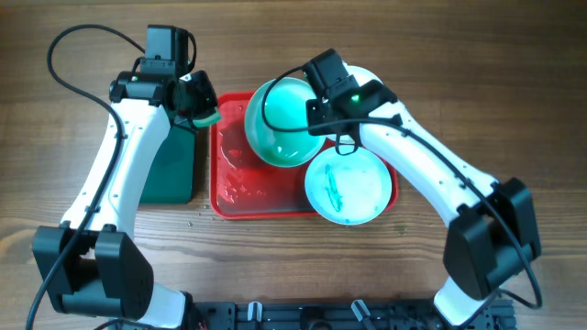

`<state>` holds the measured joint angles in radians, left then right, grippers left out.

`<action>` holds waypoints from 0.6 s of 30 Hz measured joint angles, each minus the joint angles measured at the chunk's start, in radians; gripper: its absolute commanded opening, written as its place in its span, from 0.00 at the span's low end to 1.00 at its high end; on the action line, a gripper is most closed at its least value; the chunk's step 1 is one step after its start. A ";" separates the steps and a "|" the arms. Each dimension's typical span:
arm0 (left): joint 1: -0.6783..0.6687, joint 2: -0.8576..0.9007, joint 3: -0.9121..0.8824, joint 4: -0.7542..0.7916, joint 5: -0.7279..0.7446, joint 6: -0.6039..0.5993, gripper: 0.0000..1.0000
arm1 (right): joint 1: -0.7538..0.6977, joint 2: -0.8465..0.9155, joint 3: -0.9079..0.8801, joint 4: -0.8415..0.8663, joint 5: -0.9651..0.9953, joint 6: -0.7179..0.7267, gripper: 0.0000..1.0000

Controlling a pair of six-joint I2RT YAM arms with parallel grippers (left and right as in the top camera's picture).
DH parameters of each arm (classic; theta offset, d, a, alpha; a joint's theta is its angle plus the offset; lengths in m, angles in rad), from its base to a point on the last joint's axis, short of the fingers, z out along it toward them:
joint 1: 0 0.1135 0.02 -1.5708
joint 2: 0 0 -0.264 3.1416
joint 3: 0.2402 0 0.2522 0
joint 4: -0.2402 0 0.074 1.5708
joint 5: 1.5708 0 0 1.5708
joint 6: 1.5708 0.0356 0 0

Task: Clean dirty plates on tray and stack at the side
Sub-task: 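Lift the scrubbed plate with the right gripper and carry it rightward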

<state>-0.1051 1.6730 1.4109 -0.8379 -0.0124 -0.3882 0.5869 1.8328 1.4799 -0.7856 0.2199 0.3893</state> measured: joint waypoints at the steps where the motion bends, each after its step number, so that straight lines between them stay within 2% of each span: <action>1: 0.000 0.000 0.000 -0.002 0.000 0.000 0.04 | 0.020 -0.006 0.000 -0.002 0.059 -0.011 0.04; 11: 0.000 0.000 0.000 -0.022 0.011 0.000 0.04 | 0.256 -0.008 0.000 -0.015 0.659 -0.067 0.04; 18: 0.000 0.000 0.000 -0.023 0.011 0.000 0.04 | 0.377 -0.008 0.000 -0.011 1.003 -0.075 0.04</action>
<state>-0.1051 1.6730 1.4109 -0.8604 -0.0013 -0.3882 0.9638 1.8248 1.4796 -0.7963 1.2228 0.3145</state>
